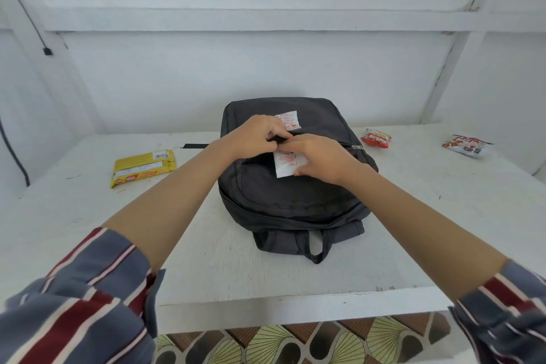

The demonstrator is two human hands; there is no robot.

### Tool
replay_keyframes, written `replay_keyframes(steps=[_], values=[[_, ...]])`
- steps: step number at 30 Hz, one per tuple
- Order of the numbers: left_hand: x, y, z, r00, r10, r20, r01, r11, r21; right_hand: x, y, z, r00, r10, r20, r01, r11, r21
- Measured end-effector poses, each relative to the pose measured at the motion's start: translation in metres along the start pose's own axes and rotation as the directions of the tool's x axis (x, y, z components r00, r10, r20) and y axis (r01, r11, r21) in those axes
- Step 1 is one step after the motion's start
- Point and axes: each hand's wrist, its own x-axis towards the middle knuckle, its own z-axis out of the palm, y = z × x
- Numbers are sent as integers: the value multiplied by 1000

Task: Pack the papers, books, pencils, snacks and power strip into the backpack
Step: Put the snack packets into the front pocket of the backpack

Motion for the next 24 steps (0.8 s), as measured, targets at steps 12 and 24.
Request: replay_keyframes(steps=[12, 24], values=[[2, -6, 0, 1000, -14, 4, 14, 999, -35, -24, 6, -10, 929, 11, 370, -234, 791, 565], [1, -5, -2, 999, -39, -25, 35, 989, -143, -10, 18, 3, 949, 97, 301, -235, 855, 463]])
